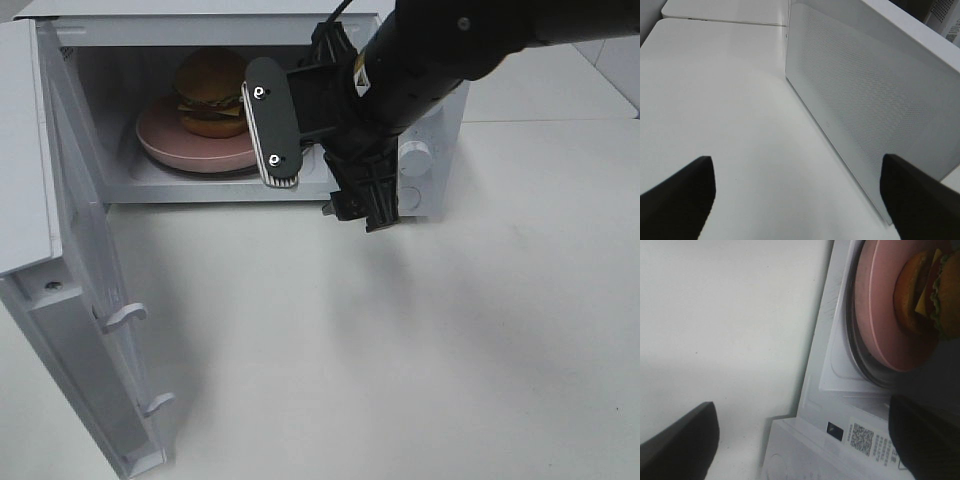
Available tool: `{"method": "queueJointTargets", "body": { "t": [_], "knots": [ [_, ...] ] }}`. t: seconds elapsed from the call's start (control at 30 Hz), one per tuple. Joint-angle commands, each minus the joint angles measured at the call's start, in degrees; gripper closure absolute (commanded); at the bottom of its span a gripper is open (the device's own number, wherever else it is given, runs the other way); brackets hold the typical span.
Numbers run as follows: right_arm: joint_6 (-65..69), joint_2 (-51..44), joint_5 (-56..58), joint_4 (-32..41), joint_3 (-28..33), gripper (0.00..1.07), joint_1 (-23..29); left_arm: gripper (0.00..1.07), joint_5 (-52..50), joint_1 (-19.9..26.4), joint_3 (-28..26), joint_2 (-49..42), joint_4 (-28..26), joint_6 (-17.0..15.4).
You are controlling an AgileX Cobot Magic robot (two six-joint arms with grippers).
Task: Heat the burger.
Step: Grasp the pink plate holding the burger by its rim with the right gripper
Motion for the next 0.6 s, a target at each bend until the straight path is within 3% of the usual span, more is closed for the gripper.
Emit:
{"method": "queueJointTargets", "body": {
  "t": [0.03, 0.6],
  "knots": [
    [0.3, 2.2, -0.5, -0.7, -2.3, 0.20, 0.2, 0.25, 0.1, 0.0, 0.3, -0.3, -0.4, 0.1],
    [0.3, 15.4, -1.5, -0.7, -15.9, 0.24, 0.1, 0.25, 0.1, 0.0, 0.3, -0.3, -0.4, 0.1]
  ]
}}
